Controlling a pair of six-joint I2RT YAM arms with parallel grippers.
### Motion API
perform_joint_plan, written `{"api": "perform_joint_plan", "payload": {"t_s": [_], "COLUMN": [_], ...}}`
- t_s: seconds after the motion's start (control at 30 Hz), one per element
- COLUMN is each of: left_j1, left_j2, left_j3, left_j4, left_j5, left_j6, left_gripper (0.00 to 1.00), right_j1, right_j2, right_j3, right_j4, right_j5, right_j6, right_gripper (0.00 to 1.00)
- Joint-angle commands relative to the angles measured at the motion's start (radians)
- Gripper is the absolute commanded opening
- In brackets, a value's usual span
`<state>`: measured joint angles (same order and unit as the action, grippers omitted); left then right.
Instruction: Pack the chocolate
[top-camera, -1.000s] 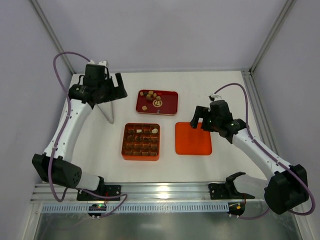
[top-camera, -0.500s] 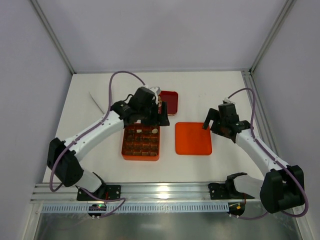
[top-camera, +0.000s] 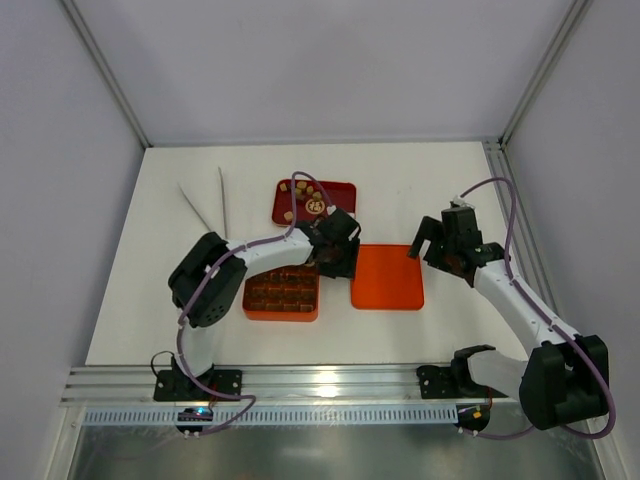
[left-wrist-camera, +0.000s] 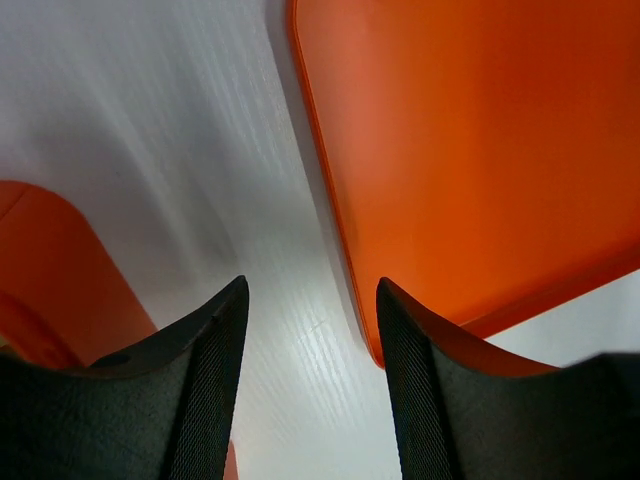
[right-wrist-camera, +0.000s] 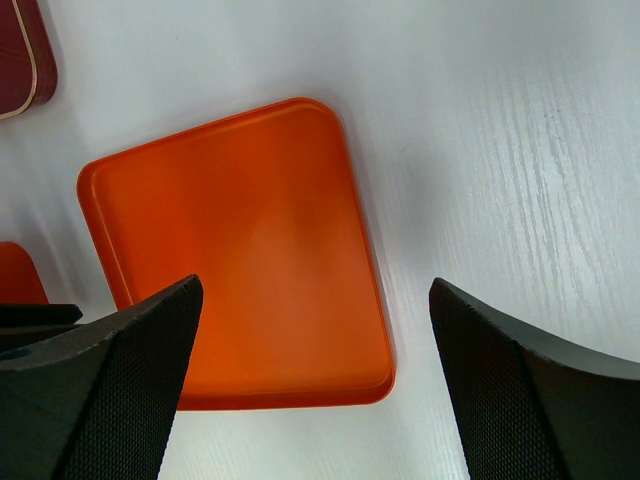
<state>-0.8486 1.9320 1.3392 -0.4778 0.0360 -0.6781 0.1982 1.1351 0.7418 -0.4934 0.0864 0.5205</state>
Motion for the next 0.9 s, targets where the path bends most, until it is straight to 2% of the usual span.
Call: {"api": "perform_joint_plan", "payload": {"t_s": [0.0, 0.13, 0.33, 0.53, 0.6, 0.63, 0.7, 0.87], "left_j1": [-0.017, -0.024, -0.043, -0.044, -0.044, -0.044, -0.038, 0.015], "left_j2": [0.01, 0.057, 0.125, 0.162, 0.162, 0.16, 0.156, 0.137], "left_j3": [0.058, 0.081, 0.123, 0.133, 0.153, 0.163, 0.196, 0.244], "left_j4": [0.079, 0.079, 0.027, 0.011, -0.007, -0.013, -0.038, -0.065], "left_j5": [-0.027, -0.027, -0.097, -0.11, -0.125, -0.128, -0.133, -0.056], "left_j6": [-0.015, -0.017, -0.02, -0.015, 0.005, 0.012, 0.041, 0.087], "left_gripper": [0.53, 0.51, 0.37, 0.25, 0.16, 0.07, 0.0, 0.0], "right_j1": [-0.02, -0.029, -0.037, -0.04, -0.042, -0.043, -0.046, -0.052], "right_j2": [-0.029, -0.02, -0.017, 0.011, 0.023, 0.026, 0.034, 0.061], "right_j3": [-0.002, -0.007, -0.013, -0.018, -0.018, -0.018, -0.019, -0.022], "right_j4": [0.036, 0.049, 0.065, 0.085, 0.09, 0.092, 0.098, 0.105], "right_j5": [-0.02, -0.034, -0.045, -0.06, -0.063, -0.063, -0.069, -0.073], "right_j6": [-0.022, -0.03, -0.028, -0.031, -0.033, -0.034, -0.036, -0.04], "right_gripper": [0.94, 0.94, 0.94, 0.94, 0.94, 0.94, 0.94, 0.94]}}
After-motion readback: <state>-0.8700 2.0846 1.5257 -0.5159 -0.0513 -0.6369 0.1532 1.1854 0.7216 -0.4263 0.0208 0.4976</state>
